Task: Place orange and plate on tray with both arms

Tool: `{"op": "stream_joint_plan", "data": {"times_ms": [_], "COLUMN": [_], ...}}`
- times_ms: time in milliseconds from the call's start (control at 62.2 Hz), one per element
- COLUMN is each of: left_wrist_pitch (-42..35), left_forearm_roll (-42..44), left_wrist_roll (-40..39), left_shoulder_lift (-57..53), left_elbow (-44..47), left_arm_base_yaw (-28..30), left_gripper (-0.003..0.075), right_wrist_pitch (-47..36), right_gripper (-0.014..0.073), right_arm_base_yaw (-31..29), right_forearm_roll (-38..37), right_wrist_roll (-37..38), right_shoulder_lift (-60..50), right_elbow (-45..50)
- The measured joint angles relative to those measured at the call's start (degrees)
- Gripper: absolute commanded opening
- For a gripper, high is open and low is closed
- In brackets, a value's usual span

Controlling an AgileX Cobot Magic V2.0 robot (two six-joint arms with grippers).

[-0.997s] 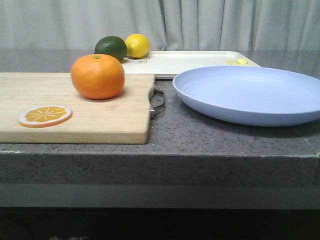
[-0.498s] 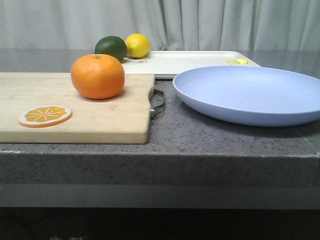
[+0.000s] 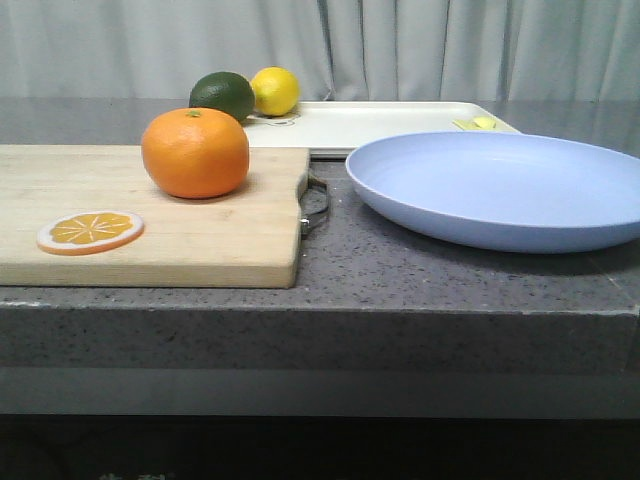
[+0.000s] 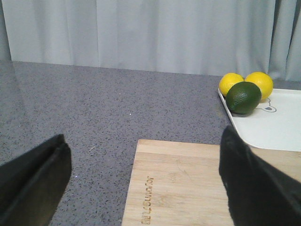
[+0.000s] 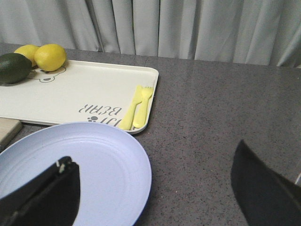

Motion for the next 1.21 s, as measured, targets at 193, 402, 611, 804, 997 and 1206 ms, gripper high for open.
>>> {"op": "stream_joint_plan", "data": {"times_ms": [193,402,611,804,997,1206], "left_wrist_pitch": [2.5,12.0,24.7,36.7,47.8,59.6], "left_forearm_roll": [-0.1,-0.7,-1.1,-1.2,-1.5,-1.6], "left_wrist_roll": [0.0,0.0,0.0,0.0,0.0,0.0], "left_shoulder_lift": [5.8,19.4,36.7,51.9,63.4,69.1], "left_elbow": [-5.2,-18.4,-35.1,-50.3,-63.3,-70.6], "left_arm_base_yaw": [-4.2,-15.8,-25.8,-31.2,-34.1,-34.4], "left_gripper": [0.0602,0.0602,0.0602,0.0602,0.0602,0.0602], "right_wrist_pitch": [0.0,0.0,0.0,0.0,0.0,0.0], "right_gripper": [0.0654,0.0654,0.0654,0.0654,0.0654,0.0654], "right_arm_base_yaw": [0.0,0.0,0.0,0.0,0.0,0.0], "right_forearm_roll": [0.0,0.0,0.0,0.0,0.0,0.0], "right_wrist_roll": [0.0,0.0,0.0,0.0,0.0,0.0], "right_shoulder_lift": [0.0,0.0,0.0,0.0,0.0,0.0], "right_elbow": [0.0,0.0,0.0,0.0,0.0,0.0]}}
